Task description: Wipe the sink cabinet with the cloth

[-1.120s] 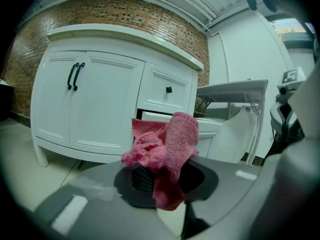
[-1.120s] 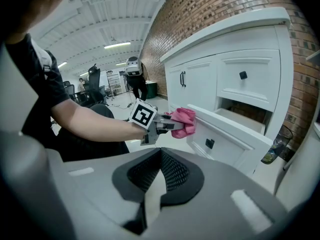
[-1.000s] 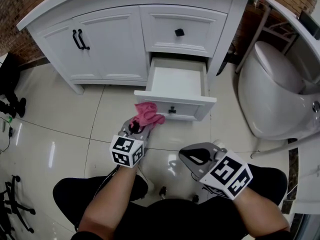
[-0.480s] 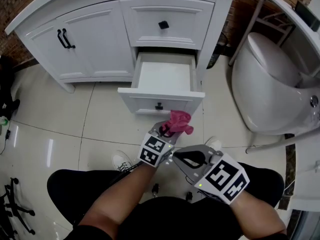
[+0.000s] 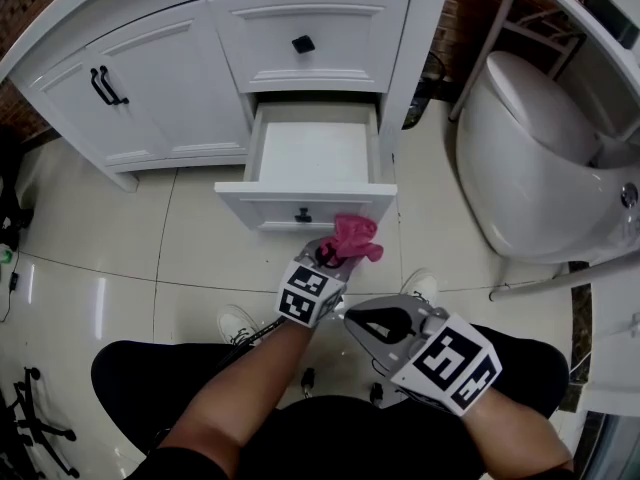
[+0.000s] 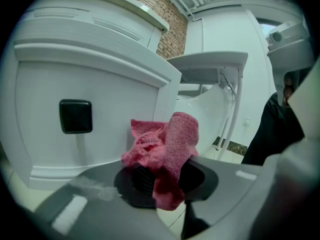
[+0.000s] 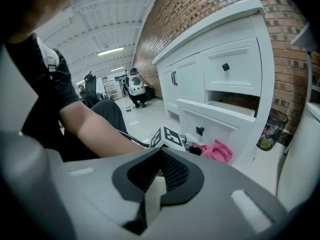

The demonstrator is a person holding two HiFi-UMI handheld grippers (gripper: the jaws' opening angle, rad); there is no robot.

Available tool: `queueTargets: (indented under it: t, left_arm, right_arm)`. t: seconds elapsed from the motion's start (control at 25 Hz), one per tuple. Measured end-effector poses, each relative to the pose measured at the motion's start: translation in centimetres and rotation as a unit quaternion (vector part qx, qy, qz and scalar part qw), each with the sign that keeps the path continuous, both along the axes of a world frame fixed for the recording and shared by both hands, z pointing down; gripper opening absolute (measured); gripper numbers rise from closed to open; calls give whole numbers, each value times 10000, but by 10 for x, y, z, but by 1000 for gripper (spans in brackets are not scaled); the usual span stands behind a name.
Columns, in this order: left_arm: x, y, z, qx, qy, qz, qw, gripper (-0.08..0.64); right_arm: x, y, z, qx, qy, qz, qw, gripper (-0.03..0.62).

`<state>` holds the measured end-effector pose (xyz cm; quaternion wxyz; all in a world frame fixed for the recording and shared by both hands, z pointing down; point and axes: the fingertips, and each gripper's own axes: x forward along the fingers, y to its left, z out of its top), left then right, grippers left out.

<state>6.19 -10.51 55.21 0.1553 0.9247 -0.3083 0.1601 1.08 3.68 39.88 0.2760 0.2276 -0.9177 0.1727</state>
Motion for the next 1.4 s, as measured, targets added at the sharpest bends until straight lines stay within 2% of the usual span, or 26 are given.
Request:
queueTargets:
  t: [0.36, 0.76, 1.12, 1.4]
  left_arm:
    - [-60, -9, 7, -208, -35, -653, 9976, 94]
    - [-143, -16, 12, -284, -29, -1539, 9877, 94]
    - [-190, -18, 0, -201, 96, -2073, 9780, 94]
    - [-217, -18, -9, -214, 140, -2379, 9710, 94]
  right_arm:
    - [-13, 2, 6, -37, 58, -75, 9999, 6]
    - [-34, 2, 4, 65, 154, -226, 9996, 6]
    - [-56, 2, 1, 176, 239, -393, 9988, 6]
    - [-54, -4, -1, 309, 304, -311, 9986, 6]
